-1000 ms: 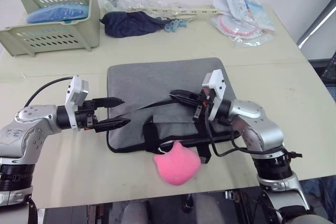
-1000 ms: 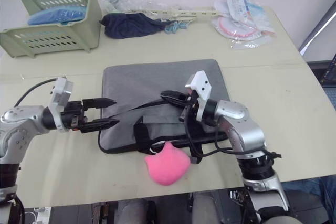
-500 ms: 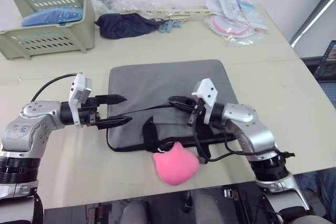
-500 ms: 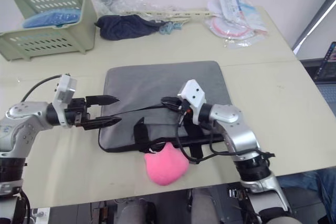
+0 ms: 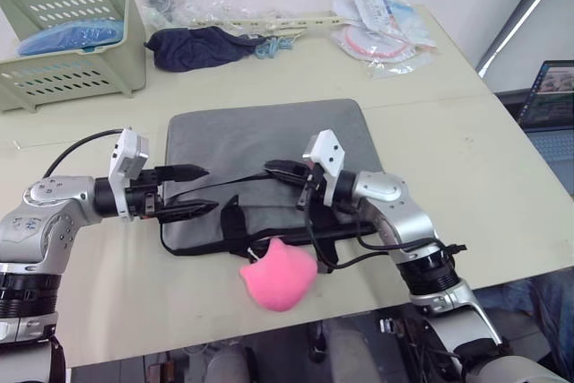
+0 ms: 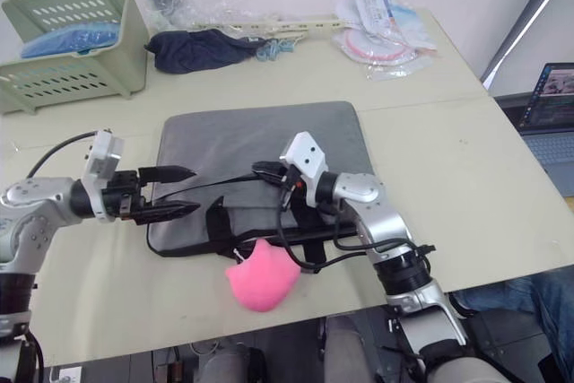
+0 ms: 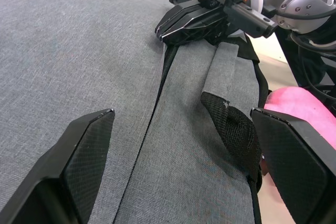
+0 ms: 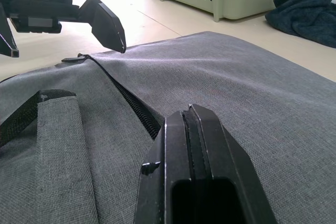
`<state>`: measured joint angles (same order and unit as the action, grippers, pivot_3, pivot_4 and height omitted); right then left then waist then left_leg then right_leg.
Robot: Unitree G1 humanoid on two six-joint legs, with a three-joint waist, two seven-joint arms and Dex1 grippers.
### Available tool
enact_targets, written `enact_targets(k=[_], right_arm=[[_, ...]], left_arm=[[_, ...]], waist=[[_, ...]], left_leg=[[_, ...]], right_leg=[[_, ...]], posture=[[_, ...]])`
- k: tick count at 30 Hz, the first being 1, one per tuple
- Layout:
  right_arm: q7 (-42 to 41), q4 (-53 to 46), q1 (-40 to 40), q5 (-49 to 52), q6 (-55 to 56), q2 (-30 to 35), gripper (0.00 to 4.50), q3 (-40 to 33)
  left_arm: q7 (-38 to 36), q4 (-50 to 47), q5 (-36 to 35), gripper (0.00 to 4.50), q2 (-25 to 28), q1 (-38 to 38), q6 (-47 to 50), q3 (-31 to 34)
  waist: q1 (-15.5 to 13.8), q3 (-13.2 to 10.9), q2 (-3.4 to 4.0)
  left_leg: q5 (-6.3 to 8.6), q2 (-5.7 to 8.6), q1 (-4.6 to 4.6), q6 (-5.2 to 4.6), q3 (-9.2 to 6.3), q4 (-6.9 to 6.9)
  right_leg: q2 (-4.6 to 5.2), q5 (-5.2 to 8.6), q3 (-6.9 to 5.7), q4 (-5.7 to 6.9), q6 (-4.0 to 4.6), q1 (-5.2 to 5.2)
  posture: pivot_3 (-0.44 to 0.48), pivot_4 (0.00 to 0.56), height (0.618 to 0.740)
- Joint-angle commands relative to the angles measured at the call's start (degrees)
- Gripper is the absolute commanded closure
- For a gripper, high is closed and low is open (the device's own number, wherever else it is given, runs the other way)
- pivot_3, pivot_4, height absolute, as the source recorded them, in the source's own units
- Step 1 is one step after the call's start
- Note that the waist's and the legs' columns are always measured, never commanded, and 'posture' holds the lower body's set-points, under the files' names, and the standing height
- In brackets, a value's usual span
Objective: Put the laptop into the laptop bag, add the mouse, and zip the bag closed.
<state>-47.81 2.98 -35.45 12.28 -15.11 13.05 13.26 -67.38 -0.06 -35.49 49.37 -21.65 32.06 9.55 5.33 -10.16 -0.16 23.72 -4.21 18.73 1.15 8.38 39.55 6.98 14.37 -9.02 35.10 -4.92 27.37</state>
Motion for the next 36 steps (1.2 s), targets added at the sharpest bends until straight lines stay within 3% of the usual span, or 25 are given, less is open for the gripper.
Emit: enact_targets(k=[1,4,7,8,9,11,12,22,25,27,28,29,33,36], right_arm=[[-1.7,-0.2,-0.7,1.2,0.8,0.0,4.5,-0.2],[-3.1,-1.2,-0.6,2.6,0.0,1.5,3.65,-1.7],[-4.2,-3.4,-0.2,4.8,-1.0,3.1,2.26,-3.3],[-4.4,-4.1,0.0,5.6,-1.5,3.4,1.59,-3.7],[-4.7,-5.2,0.3,6.5,-2.0,3.6,1.33,-4.1],[-5.0,-7.7,1.2,8.3,-3.2,4.2,0.23,-4.9],[-5.3,-9.1,1.6,9.3,-4.2,4.7,0.03,-5.2],[-8.6,-20.9,7.0,17.1,-13.0,18.3,0.03,-12.9],[-10.5,-26.5,11.5,20.1,-15.8,23.8,0.0,-14.9],[-11.9,-30.8,15.3,21.6,-16.7,26.9,0.0,-15.6],[-12.2,-32.4,17.1,22.0,-16.6,28.0,0.0,-15.6],[-12.5,-33.5,18.4,22.0,-16.1,28.7,0.0,-15.5],[-14.8,-35.7,22.2,19.1,-11.5,30.9,0.0,-13.2],[-15.9,-35.8,23.8,15.7,-6.6,30.9,0.0,-9.9]], left_arm=[[-0.4,-1.3,0.1,0.05,1.0,0.2,-1.0,2.0],[-0.3,-1.2,0.2,0.0,0.9,0.1,-1.1,2.0],[-0.3,-1.1,0.2,0.0,0.8,0.0,-1.2,1.9],[-0.4,-0.9,0.3,0.0,0.8,-0.1,-1.3,1.9],[-0.4,-0.7,0.4,0.0,0.7,-0.2,-1.5,1.8],[-0.5,-0.3,0.6,0.0,0.6,-0.7,-1.8,1.5],[-0.6,-0.1,0.7,0.0,0.5,-1.0,-1.9,1.3],[-3.3,1.2,1.7,0.0,-3.9,-8.7,-4.1,-4.4],[-4.5,2.3,3.2,0.81,-7.1,-11.6,-6.7,-7.3],[-5.3,3.0,3.9,1.66,-9.8,-13.3,-8.2,-9.4],[-5.6,3.9,5.3,2.36,-11.1,-14.1,-10.4,-10.5],[-5.7,4.8,6.3,2.63,-12.2,-14.6,-12.1,-11.3],[-5.4,9.2,9.7,4.43,-16.0,-16.7,-17.6,-13.0],[-4.7,13.4,11.9,4.47,-18.8,-18.4,-21.3,-13.6]], waist=[[0.0,0.0,0.0],[-0.1,0.0,0.0],[-0.4,0.0,0.0],[-0.4,0.0,0.0],[-0.4,0.0,0.0],[-0.5,0.0,0.0],[-0.6,0.0,0.0],[-2.3,0.0,-0.04],[-2.7,0.0,-0.09],[-3.5,0.0,-0.09],[-3.6,0.1,-0.11],[-3.8,0.1,-0.13],[-3.8,0.0,-0.24],[-3.9,0.0,-0.27]], left_leg=[[0.0,0.0,0.0,0.0,0.0,0.01],[0.0,0.0,0.0,0.0,0.0,0.05],[0.0,0.01,0.02,0.0,0.0,0.14],[0.0,0.01,0.04,0.0,0.0,0.18],[0.0,0.01,0.05,0.0,-0.01,0.2],[0.0,0.01,0.06,0.0,-0.02,0.26],[0.0,0.01,0.06,0.0,-0.02,0.28],[0.02,0.2,0.12,-0.03,-0.06,0.54],[0.02,0.24,0.12,-0.04,-0.07,0.55],[0.02,0.26,0.11,-0.06,-0.08,0.56],[0.03,0.28,0.11,-0.09,-0.09,0.57],[0.04,0.28,0.1,-0.1,-0.1,0.58],[0.02,0.32,-0.09,-0.18,-0.08,0.67],[0.06,0.31,-0.51,-0.31,-0.15,0.61]], right_leg=[[0.0,0.0,0.0,0.0,0.0,0.0],[0.0,0.0,0.01,0.04,0.0,-0.01],[0.03,0.0,0.01,0.08,0.0,-0.01],[0.04,0.0,0.01,0.1,0.0,0.0],[0.05,0.0,0.01,0.12,0.0,0.0],[0.08,0.0,0.0,0.2,0.0,0.0],[0.08,0.0,-0.01,0.22,0.0,0.0],[0.37,-0.01,-0.02,0.45,0.0,-0.02],[0.41,-0.01,-0.04,0.47,0.0,-0.03],[0.43,-0.01,-0.03,0.48,0.0,-0.05],[0.44,-0.01,-0.04,0.47,-0.01,-0.06],[0.44,-0.01,-0.05,0.47,-0.01,-0.08],[0.49,-0.13,-0.01,0.43,0.0,-0.34],[0.51,-0.16,-0.09,0.23,-0.03,-0.94]], posture=[[0.0,0.15,0.74],[0.0,0.15,0.74],[0.0,0.15,0.74],[0.0,0.15,0.74],[0.0,0.15,0.74],[0.0,0.15,0.74],[0.0,0.15,0.74],[0.0,0.15,0.74],[0.0,0.15,0.74],[0.0,0.15,0.74],[0.0,0.15,0.74],[0.0,0.15,0.74],[0.0,0.15,0.74],[0.0,0.15,0.74]])
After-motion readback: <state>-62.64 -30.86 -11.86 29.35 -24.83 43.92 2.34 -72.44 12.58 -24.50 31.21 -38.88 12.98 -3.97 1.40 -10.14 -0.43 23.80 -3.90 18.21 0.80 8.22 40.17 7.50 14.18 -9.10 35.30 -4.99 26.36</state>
